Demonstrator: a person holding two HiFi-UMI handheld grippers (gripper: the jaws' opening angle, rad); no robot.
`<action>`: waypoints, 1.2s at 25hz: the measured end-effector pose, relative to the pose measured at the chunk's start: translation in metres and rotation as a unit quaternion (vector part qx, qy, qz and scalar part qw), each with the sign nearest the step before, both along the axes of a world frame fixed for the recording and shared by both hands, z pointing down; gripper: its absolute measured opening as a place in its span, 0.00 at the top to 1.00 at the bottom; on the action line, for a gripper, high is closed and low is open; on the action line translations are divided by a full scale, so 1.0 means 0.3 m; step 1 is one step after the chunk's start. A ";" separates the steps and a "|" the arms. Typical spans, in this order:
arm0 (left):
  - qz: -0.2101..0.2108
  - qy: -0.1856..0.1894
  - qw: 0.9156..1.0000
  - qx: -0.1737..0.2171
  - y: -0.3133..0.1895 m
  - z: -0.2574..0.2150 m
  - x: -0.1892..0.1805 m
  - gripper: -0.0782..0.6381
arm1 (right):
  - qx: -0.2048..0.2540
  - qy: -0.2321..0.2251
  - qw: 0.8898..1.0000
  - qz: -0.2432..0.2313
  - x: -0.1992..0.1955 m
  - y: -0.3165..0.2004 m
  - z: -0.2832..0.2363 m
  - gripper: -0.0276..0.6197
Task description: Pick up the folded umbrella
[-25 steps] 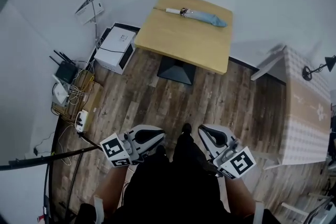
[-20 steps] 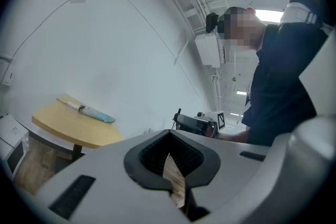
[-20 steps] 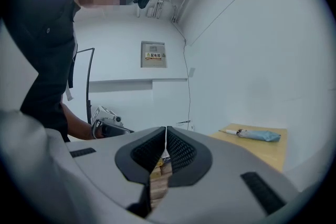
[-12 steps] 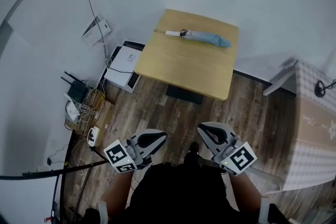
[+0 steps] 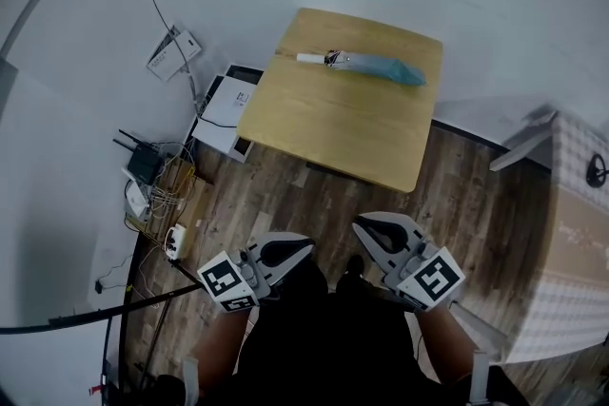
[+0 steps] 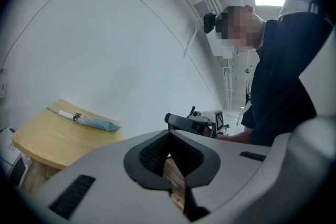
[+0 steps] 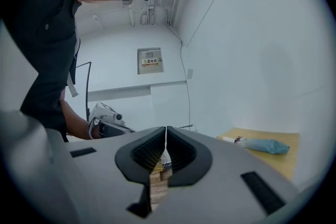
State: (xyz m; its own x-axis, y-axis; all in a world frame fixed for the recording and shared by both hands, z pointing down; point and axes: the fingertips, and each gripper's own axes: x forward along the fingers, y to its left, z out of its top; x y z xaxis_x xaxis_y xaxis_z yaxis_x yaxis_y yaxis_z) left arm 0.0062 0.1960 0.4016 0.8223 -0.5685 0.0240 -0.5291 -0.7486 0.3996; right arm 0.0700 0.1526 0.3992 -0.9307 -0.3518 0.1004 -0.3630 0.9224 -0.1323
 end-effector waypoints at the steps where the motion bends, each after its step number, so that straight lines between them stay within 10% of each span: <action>1: 0.004 -0.001 1.000 -0.002 -0.018 0.011 -0.009 0.88 | -0.001 0.005 1.000 0.000 -0.019 -0.020 0.008 0.93; 20: 0.092 0.029 0.993 0.065 -0.603 -0.008 -0.483 0.88 | 0.009 0.066 0.995 0.070 -0.494 -0.475 -0.018 0.92; 30: 0.159 0.039 0.985 0.047 -0.779 0.064 -0.510 0.88 | 0.001 0.084 0.982 0.169 -0.488 -0.607 -0.019 0.93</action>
